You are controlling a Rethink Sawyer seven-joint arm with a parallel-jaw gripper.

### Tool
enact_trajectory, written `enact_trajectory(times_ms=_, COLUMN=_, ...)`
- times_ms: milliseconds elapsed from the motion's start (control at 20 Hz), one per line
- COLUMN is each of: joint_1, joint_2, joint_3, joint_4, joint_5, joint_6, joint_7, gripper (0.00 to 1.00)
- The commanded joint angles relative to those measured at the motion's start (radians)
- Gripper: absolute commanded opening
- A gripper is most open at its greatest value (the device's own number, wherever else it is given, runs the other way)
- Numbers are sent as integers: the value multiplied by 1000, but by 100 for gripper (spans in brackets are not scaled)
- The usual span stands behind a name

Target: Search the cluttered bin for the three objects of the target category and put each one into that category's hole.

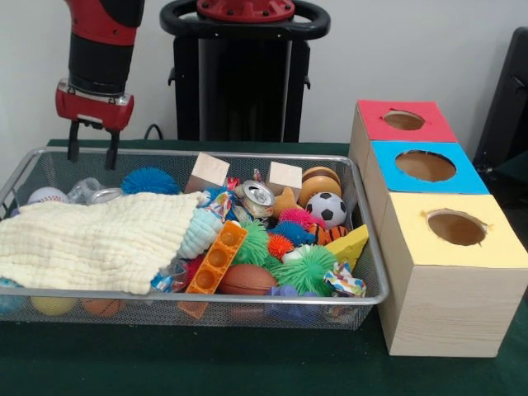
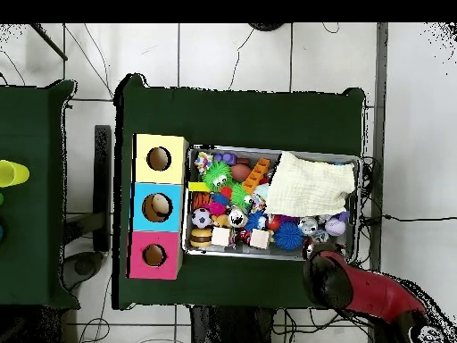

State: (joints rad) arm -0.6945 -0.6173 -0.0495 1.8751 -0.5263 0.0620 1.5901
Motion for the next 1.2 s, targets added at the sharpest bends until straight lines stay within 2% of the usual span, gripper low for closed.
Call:
enact_trajectory(times_ms=50, joint_1=4, joint_2=90, joint_3=79, joint_4=-95, joint_5=-57, joint_6=-8, joint_7=46, gripper=100)
enact_trajectory(times_ms=600, joint_1=-1, joint_2=146, joint_3=77, joint_4=-136, joint_5=-60, joint_6=-35, joint_7=51, gripper=100)
enact_trajectory(times_ms=1200, joint_1=33, joint_2=114, joint_3=41, joint_4=-152, joint_5=-71, joint_6=-17, joint_7=57, gripper=100)
